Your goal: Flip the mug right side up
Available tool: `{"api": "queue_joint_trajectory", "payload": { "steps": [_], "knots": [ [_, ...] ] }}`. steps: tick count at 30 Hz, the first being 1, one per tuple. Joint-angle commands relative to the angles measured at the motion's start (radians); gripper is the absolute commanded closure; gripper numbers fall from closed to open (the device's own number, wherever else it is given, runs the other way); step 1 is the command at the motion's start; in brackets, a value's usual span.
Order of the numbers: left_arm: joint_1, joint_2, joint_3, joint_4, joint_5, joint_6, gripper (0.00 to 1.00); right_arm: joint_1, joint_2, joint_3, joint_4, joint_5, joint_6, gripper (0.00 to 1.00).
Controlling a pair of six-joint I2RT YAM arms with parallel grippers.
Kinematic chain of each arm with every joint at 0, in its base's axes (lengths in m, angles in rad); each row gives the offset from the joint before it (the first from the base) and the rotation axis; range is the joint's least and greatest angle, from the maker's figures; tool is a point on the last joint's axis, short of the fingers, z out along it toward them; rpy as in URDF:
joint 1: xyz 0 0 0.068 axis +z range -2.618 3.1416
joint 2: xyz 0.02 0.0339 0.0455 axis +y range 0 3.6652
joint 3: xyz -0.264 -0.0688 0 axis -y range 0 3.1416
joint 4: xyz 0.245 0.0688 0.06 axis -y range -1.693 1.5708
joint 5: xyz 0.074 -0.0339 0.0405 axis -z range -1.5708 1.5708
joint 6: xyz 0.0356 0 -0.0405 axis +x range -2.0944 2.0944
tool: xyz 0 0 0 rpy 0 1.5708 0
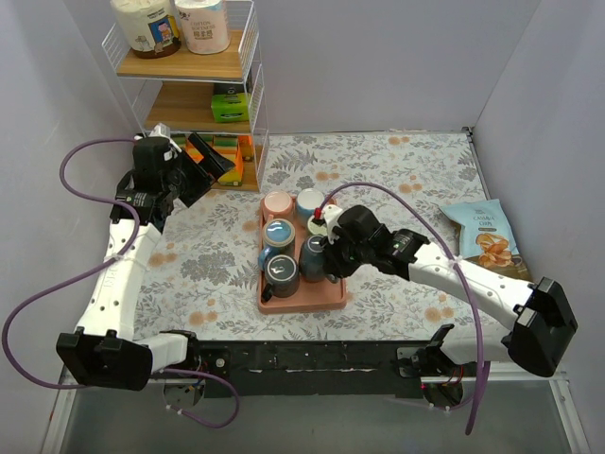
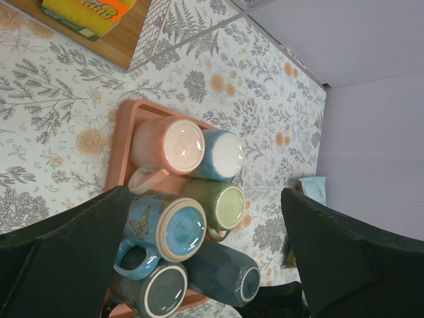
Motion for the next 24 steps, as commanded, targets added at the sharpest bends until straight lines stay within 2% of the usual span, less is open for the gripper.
{"api": "queue_joint_trajectory", "payload": {
  "steps": [1, 12, 18, 24],
  "knots": [
    [-0.001, -0.035, -0.002, 0.056, 0.035, -0.011, 0.02, 0.001, -0.051, 0.14, 0.065, -0.037, -0.027, 0.99],
    [-0.001, -0.023, 0.044, 0.135, 0.17, -0.018, 0.02, -0.034, -0.019, 0.31, 0.021, -0.049, -0.044, 0.99],
    [-0.001, -0.018, 0.049, 0.172, 0.235, -0.046, 0.02, -0.148, -0.007, 0.347, 0.097, -0.178, 0.07, 0.99],
    [-0.001, -0.035, 0.025, 0.253, 0.36, -0.071, 0.02, -0.263, -0.002, 0.33, 0.27, -0.273, 0.246, 0.99]
  ]
}}
